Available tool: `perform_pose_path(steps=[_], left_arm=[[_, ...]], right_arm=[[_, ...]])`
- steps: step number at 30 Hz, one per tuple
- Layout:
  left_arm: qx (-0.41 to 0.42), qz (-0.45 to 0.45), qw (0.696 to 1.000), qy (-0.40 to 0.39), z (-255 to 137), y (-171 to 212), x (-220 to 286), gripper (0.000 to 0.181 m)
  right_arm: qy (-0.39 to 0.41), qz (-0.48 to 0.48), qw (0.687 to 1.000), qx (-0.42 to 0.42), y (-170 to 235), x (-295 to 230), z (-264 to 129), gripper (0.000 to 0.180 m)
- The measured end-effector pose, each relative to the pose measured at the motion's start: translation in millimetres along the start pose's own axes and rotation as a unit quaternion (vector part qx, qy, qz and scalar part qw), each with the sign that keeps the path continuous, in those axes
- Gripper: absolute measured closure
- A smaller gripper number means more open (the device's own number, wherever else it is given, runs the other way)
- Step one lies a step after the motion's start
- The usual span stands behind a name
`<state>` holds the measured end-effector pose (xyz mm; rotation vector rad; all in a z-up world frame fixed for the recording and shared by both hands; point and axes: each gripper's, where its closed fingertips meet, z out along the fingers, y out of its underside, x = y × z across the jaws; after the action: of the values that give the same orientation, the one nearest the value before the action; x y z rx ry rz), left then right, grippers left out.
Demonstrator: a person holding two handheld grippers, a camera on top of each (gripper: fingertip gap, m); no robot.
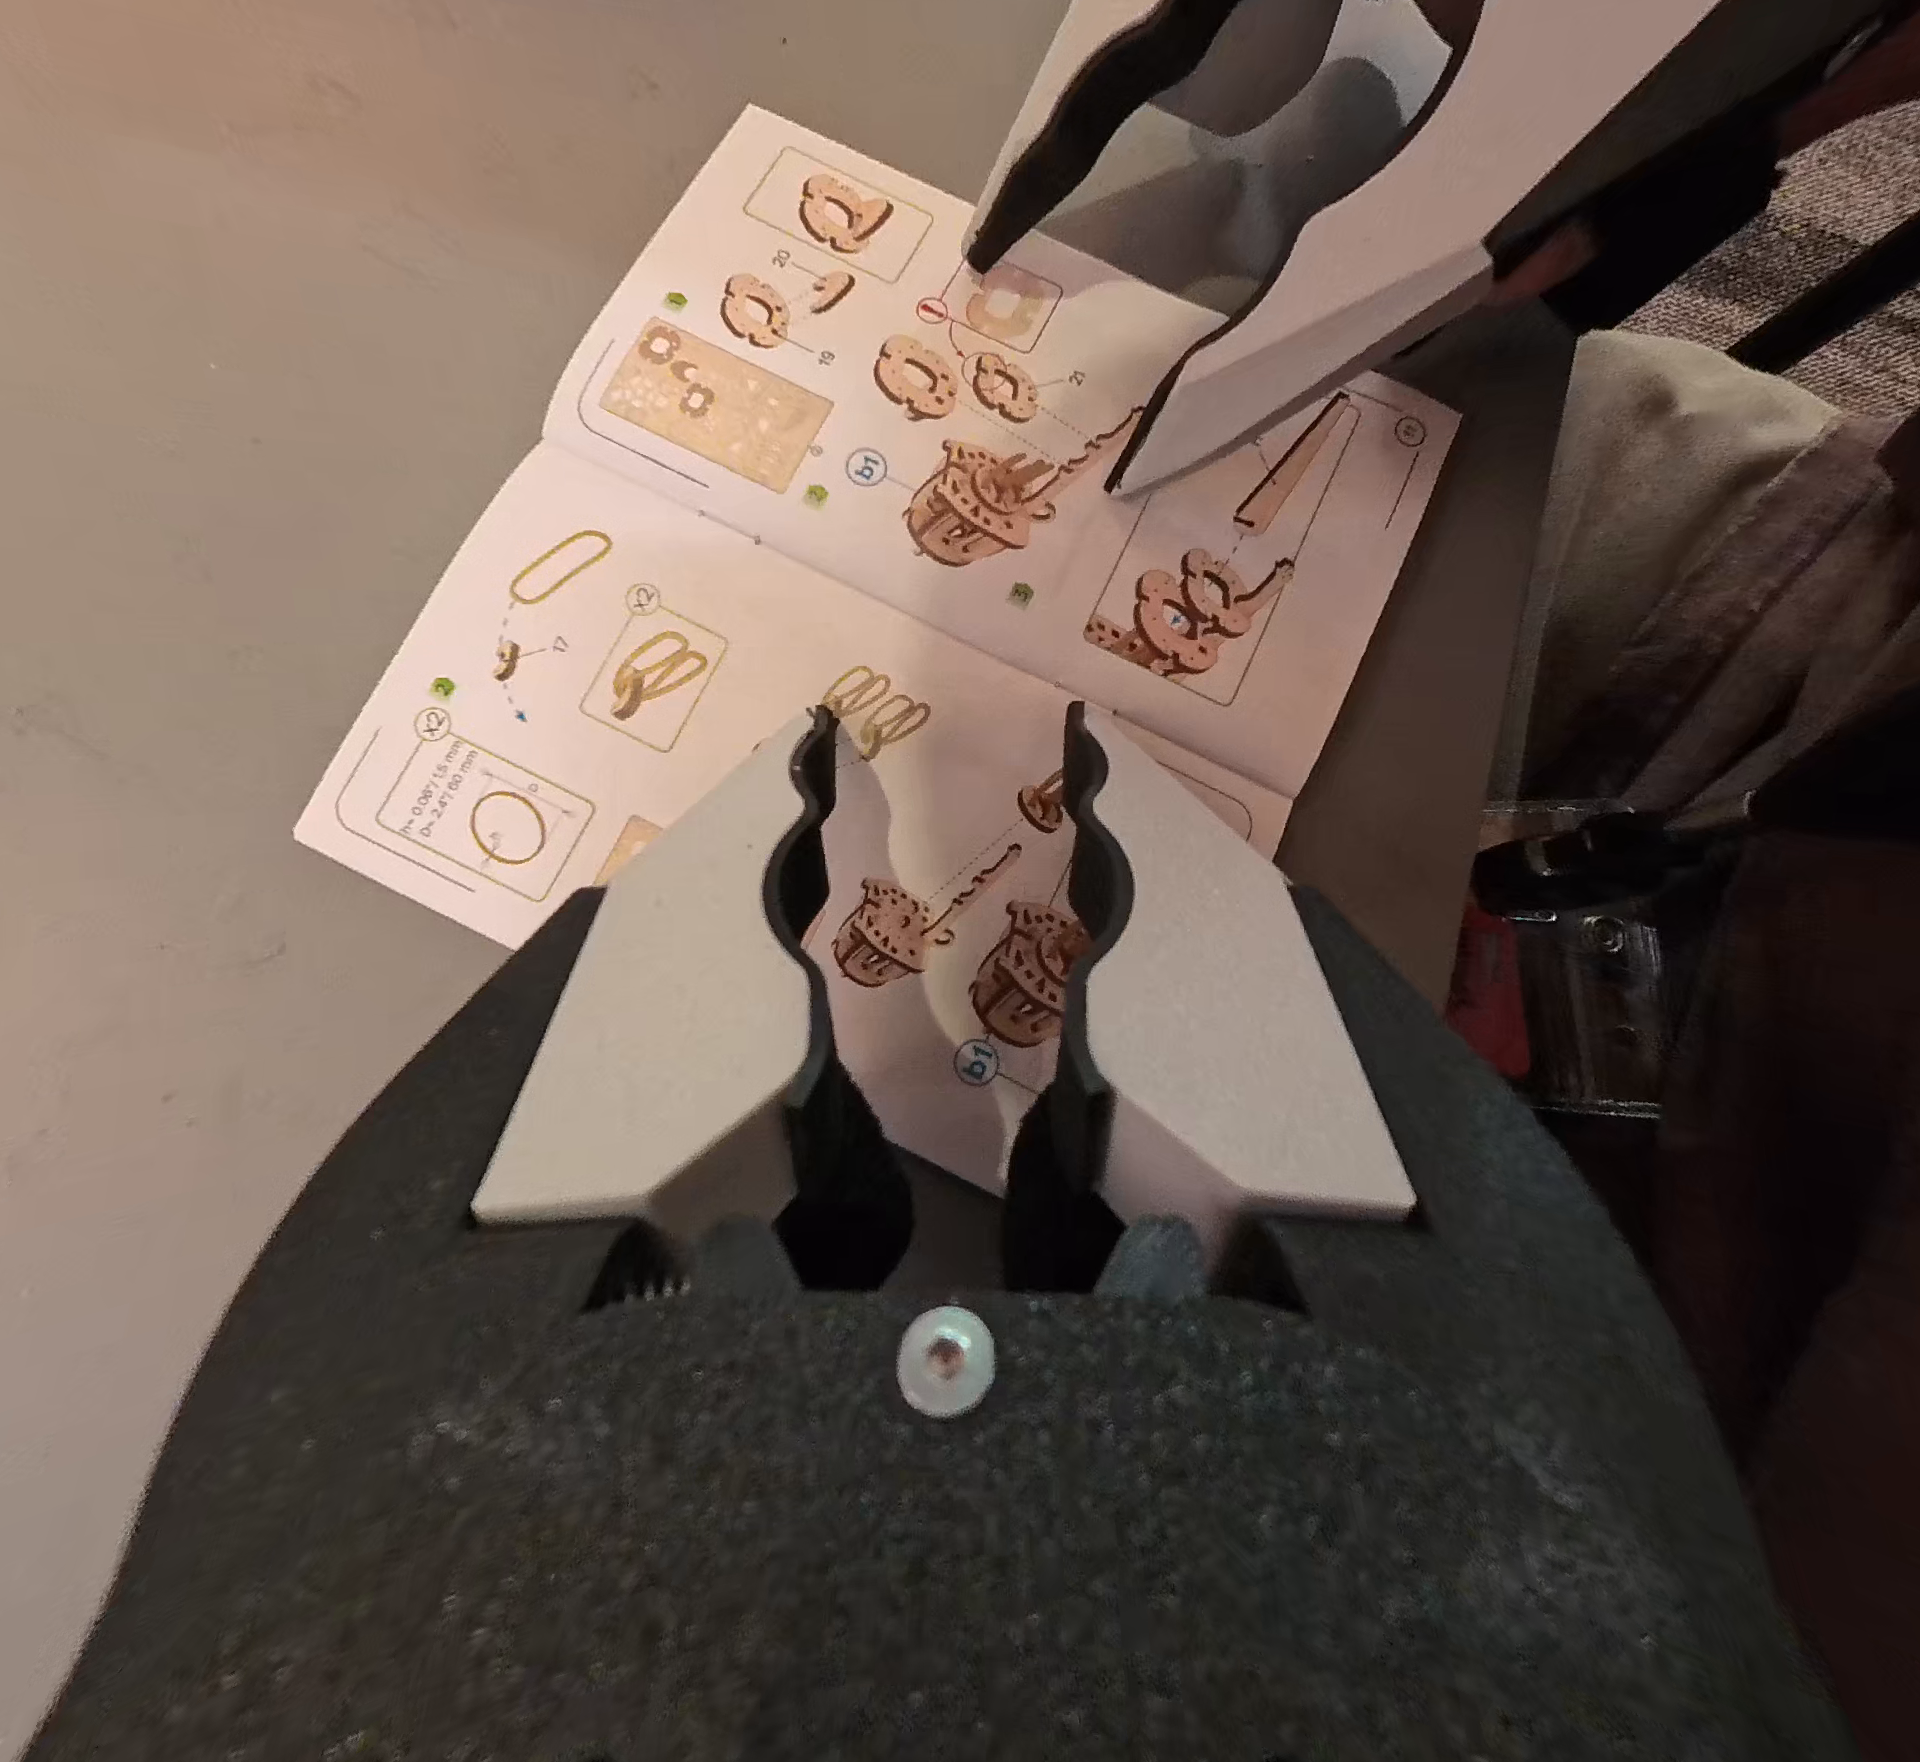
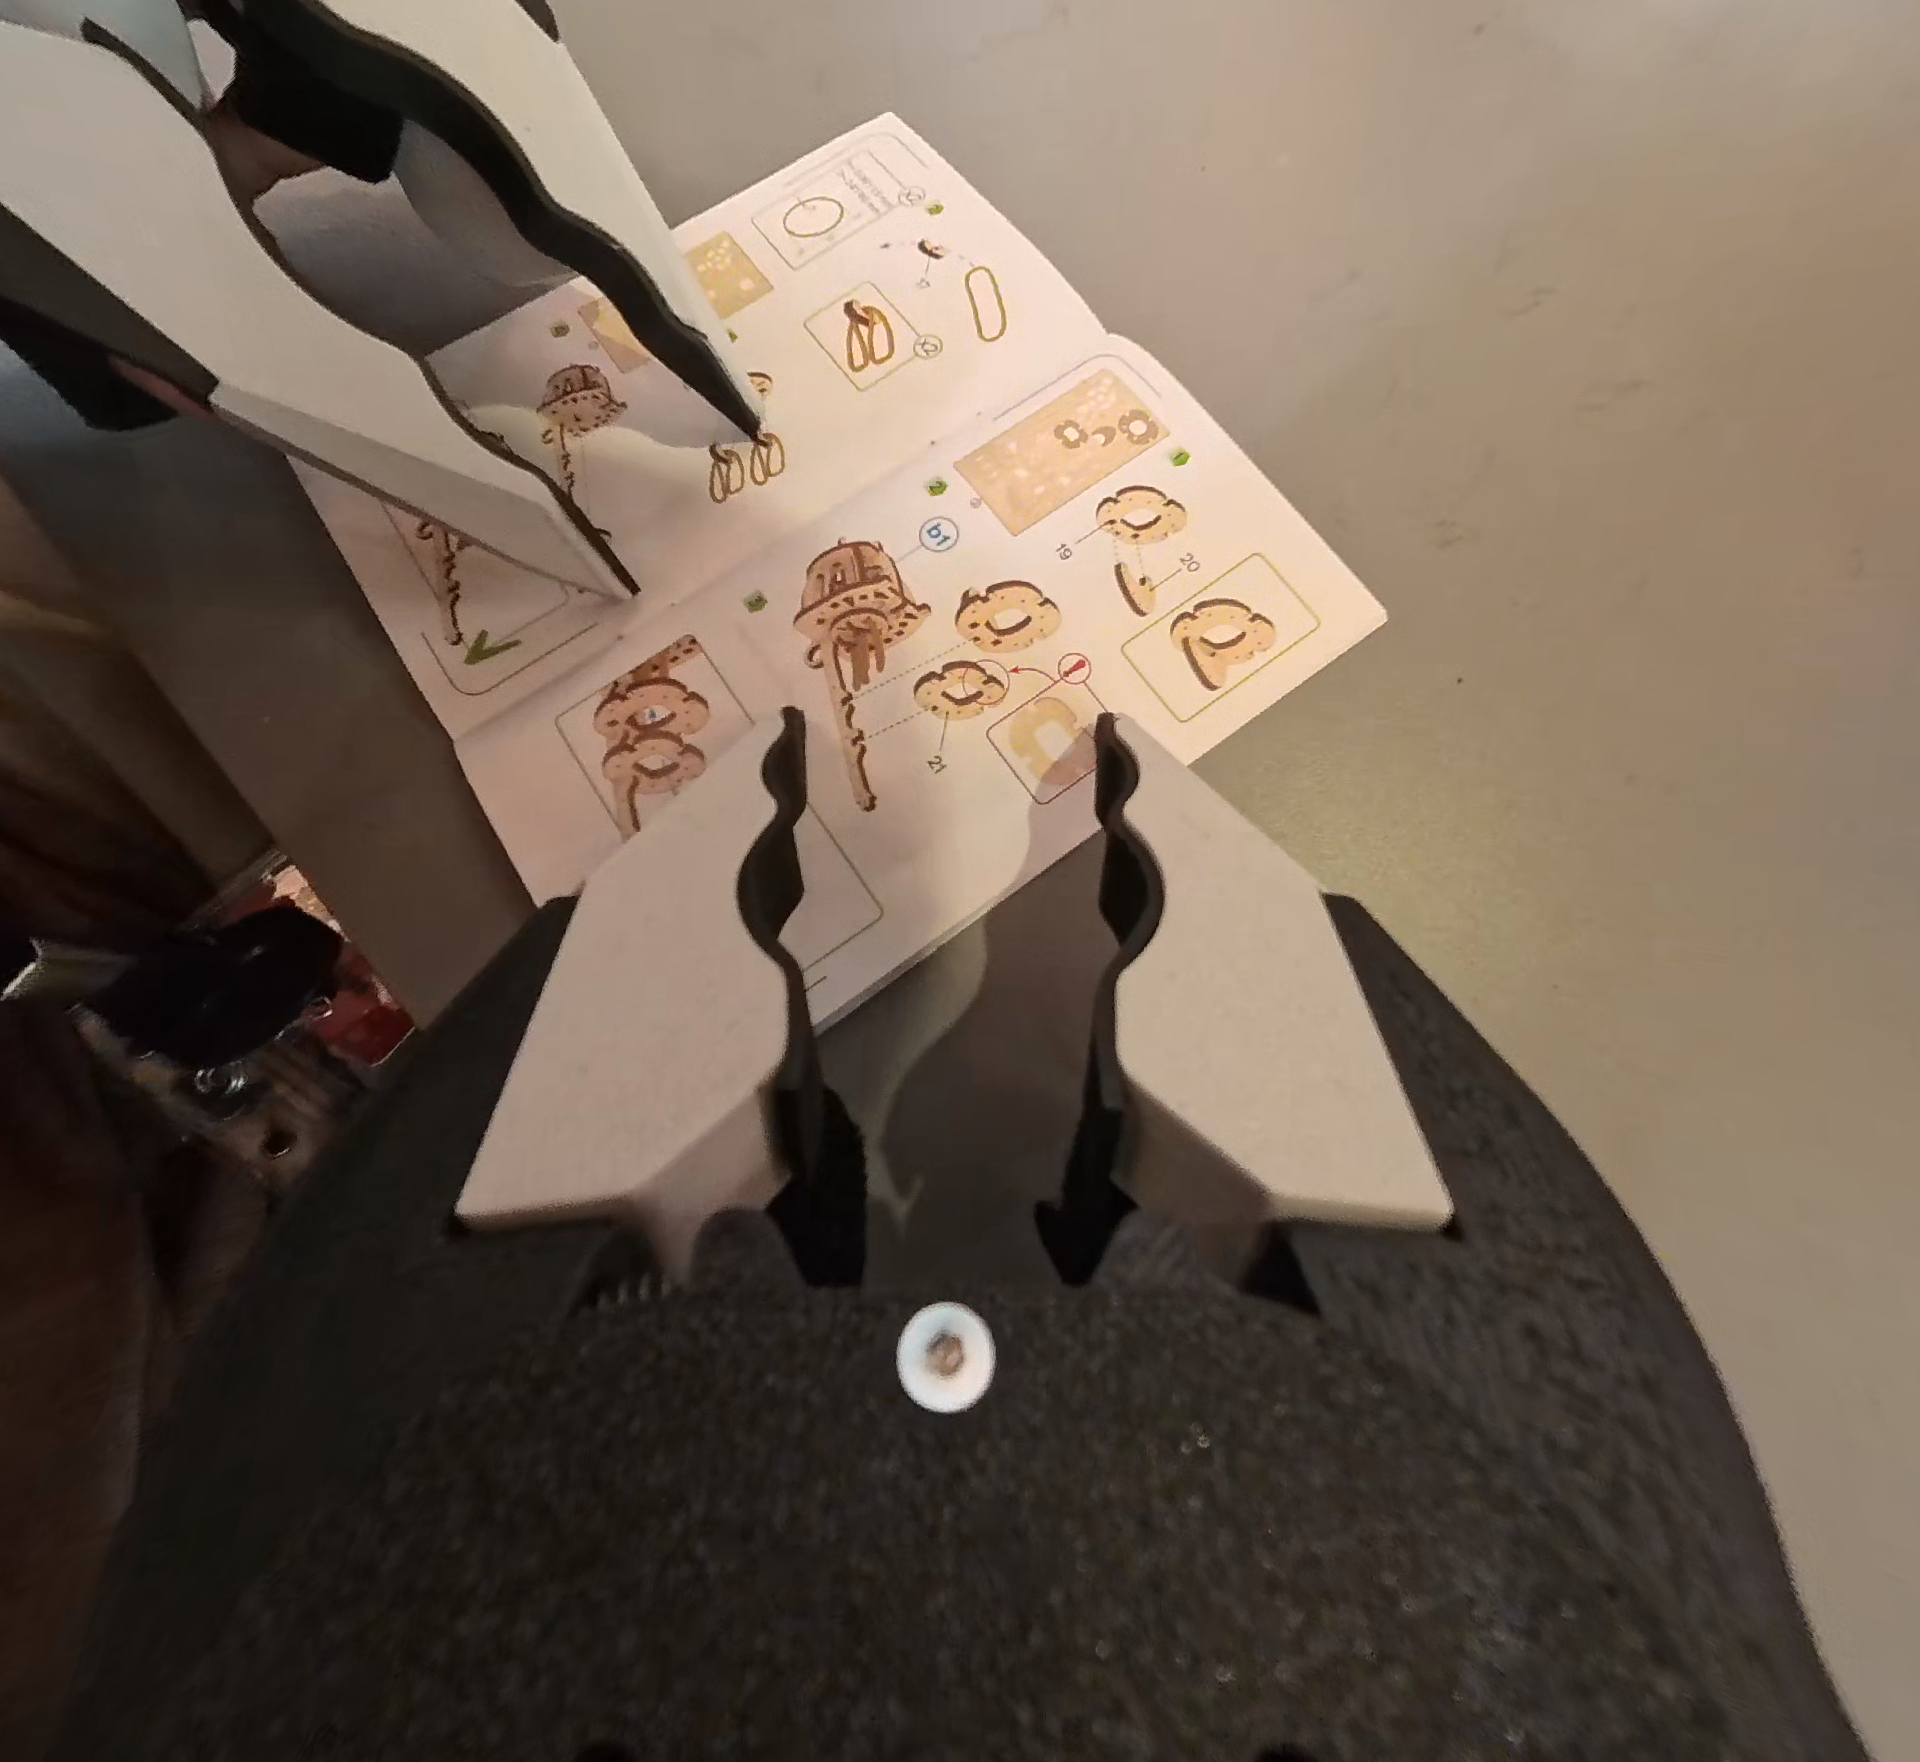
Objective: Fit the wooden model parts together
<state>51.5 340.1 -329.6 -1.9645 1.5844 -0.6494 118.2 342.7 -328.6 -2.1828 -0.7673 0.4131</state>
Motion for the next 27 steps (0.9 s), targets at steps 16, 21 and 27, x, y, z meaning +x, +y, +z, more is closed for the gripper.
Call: perform_pose_path(steps=[16, 21, 27], left_arm=[[-0.001, 0.002, 1.000, -0.006, 0.6, -0.1, 0.4, 0.139], [-0.003, 0.006, 1.000, -0.008, 1.2, -0.6, 0.4, 0.139], [-0.001, 0.000, 1.000, -0.014, 4.0, -4.0, -3.7, 0.143]], right_arm=[[0.000, 0.004, 1.000, 0.001, 0.0, 0.5, -0.7, 0.124], [0.002, 0.003, 1.000, 0.000, 0.2, 1.1, -1.0, 0.125], [0.013, 0.021, 1.000, 0.001, 0.2, 6.9, -4.6, 0.124]])
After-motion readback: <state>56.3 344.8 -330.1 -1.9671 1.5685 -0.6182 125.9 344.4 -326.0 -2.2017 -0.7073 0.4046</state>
